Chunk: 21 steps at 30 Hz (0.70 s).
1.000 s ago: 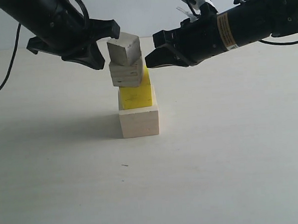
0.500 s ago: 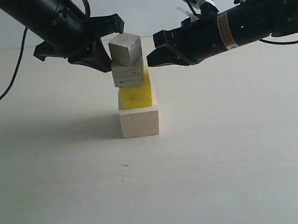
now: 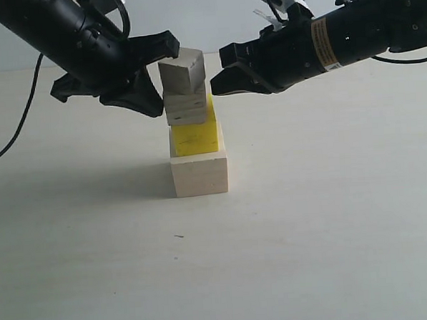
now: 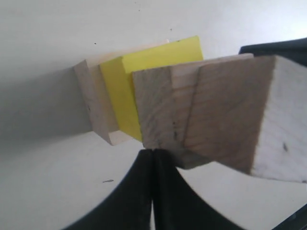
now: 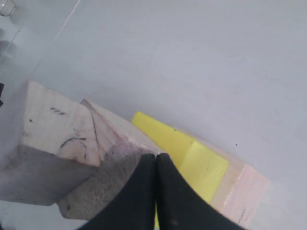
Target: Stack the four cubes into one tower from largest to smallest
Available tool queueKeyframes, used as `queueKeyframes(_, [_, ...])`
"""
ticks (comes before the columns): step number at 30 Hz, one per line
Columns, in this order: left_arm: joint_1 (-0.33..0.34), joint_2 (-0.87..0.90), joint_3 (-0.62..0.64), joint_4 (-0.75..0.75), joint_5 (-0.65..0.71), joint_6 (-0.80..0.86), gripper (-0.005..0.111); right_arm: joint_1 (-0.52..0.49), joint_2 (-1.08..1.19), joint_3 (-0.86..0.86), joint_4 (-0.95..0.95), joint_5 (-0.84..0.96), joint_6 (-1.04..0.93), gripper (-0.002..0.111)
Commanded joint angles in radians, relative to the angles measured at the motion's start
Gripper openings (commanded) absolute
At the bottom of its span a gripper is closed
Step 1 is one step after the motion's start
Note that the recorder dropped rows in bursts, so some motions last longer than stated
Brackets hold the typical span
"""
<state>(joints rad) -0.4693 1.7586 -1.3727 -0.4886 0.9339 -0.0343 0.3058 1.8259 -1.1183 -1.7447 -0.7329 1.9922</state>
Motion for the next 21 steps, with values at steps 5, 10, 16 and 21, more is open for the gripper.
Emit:
queueKeyframes(5, [0.006,-0.013,0.004,-0.026,-0.008,0.007,0.0,-0.002,-0.011,-0.005,0.0,0.0,0.001,0.0])
queueKeyframes(10, [0.006,-0.013,0.004,-0.03,-0.027,0.009,0.0,-0.002,-0.011,-0.005,0.0,-0.014,0.001,0.0])
queueKeyframes(16, [0.006,-0.013,0.004,-0.074,-0.053,0.034,0.0,-0.002,-0.011,-0.005,0.0,-0.021,0.001,0.0])
queueKeyframes(21, [0.006,-0.013,0.004,-0.075,-0.058,0.034,0.0,-0.002,-0.011,-0.005,0.0,-0.028,0.001,0.0])
